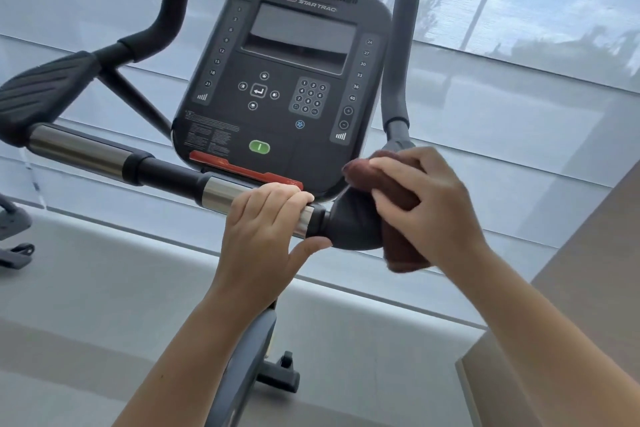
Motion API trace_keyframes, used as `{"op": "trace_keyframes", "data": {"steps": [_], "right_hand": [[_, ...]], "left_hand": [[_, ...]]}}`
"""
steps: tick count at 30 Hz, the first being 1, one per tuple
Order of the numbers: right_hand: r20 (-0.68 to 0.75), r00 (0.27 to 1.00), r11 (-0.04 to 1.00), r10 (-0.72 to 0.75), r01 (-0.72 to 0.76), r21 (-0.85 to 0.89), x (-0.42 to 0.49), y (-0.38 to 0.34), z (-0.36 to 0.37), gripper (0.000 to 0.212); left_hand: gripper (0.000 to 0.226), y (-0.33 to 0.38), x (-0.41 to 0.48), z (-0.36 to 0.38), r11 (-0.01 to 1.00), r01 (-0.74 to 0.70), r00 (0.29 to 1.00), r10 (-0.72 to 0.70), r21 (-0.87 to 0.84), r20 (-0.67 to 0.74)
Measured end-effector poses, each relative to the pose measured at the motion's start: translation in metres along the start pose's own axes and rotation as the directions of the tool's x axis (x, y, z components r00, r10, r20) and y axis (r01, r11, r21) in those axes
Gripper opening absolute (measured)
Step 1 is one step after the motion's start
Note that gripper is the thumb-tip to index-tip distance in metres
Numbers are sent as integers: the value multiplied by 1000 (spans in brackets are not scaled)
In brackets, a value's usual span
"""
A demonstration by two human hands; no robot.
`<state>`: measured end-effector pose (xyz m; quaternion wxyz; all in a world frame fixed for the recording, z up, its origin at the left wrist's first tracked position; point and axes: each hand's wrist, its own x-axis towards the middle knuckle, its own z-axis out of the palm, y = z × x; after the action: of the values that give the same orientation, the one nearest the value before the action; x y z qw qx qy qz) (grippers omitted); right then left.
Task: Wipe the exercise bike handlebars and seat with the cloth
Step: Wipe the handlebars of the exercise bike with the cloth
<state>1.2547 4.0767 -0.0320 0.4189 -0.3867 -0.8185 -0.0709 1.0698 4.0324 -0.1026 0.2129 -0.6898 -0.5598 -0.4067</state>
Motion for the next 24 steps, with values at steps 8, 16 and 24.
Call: {"op": "trace_keyframes", "data": {"steps": [8,16,24], "right_hand": [[8,976,972,-218,217,87,4,0,-23,31],[249,968,1000,2,-6,13,43,30,-9,35],[130,991,993,16,-31,114,36,32,-9,38]], "left_hand": [[61,0,-1,-3,1000,3,1000,-3,12,23],[62,4,-3,-3,999,34,999,-35,12,32],[59,0,-3,2,999,36,999,-36,21,34]]}}
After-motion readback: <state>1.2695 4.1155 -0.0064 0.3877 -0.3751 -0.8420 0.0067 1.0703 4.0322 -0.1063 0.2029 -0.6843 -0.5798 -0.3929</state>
